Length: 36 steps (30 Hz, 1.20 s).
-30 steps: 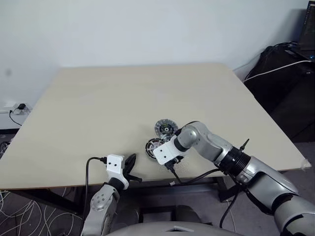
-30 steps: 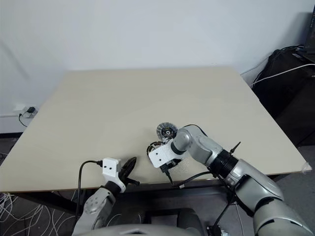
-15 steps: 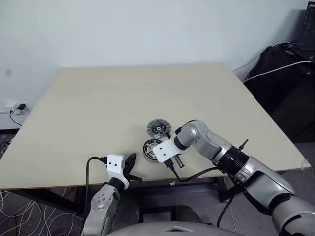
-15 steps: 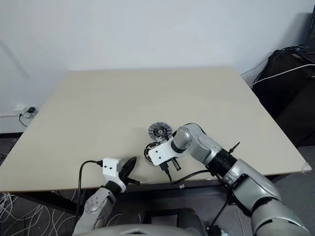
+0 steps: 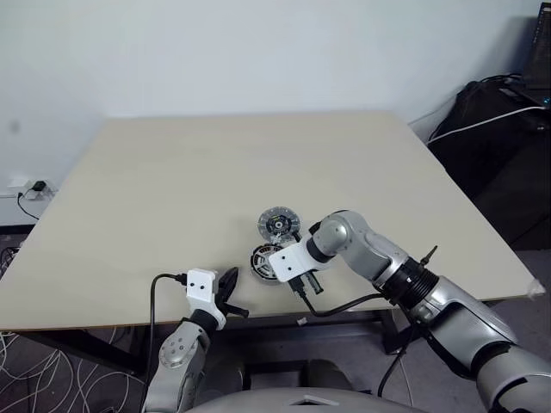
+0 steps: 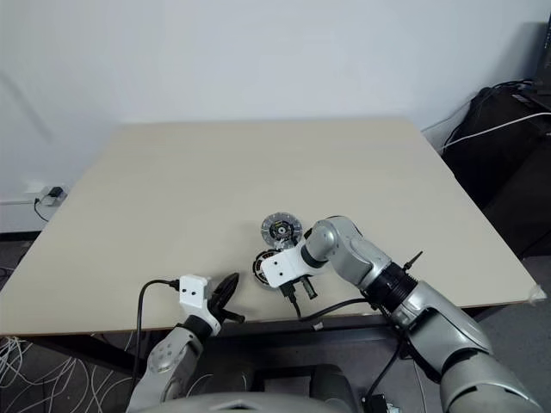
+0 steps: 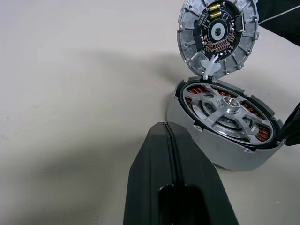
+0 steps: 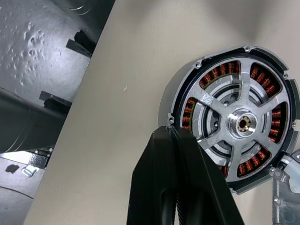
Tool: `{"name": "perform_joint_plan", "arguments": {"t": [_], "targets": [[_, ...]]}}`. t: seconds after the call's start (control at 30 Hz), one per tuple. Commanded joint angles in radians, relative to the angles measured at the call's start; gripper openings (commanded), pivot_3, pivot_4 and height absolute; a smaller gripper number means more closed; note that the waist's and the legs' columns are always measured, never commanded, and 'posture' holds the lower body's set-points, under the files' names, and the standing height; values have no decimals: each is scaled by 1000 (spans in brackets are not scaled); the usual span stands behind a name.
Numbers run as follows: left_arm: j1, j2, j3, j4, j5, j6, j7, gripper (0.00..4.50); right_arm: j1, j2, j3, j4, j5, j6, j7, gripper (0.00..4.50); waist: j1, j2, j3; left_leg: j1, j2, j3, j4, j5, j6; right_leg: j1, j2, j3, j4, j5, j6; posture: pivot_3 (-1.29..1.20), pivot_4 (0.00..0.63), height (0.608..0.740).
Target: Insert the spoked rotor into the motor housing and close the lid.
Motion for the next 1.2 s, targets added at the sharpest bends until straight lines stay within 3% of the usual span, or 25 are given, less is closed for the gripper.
{"name": "perform_joint_plan", "arguments": {"t": [0.03, 0.23, 0.9, 1.13, 1.2], "targets": [[-13, -2, 0, -19, -11, -15, -9, 0, -9, 8, -41, -34, 18, 0, 0, 466, 0, 0, 0, 0, 0, 0, 0, 0, 0, 0, 0, 0, 0, 0, 0, 0, 0, 740], [-12, -1, -1, -18, -11, -15, -12, 0, -7, 10, -43, -33, 8, -4, -1, 2204, 0, 0, 0, 0, 0, 0, 0, 0, 0, 0, 0, 0, 0, 0, 0, 0, 0, 740], [5, -9, -5, -28, -4, -23, 2, 0, -16, 49, -16, 71, -29, 10, 13, 2204, -1, 0, 0, 0, 0, 0, 2, 0, 0, 0, 0, 0, 1, 1, -1, 0, 0, 740], [8, -12, -4, -30, -7, -24, 5, 0, -14, 49, -22, 82, -37, 13, 14, 120, 0, 1, -1, 1, 0, 0, 2, 0, 0, 2, 0, 0, 1, 0, -1, 0, 0, 740], [8, -12, -5, -31, -8, -23, 4, 0, -11, 51, -27, 78, -34, 19, 13, 86, -1, 1, -1, 1, 0, 0, 3, 0, 0, 2, 0, 0, 1, 0, -1, 0, 0, 740]]}}
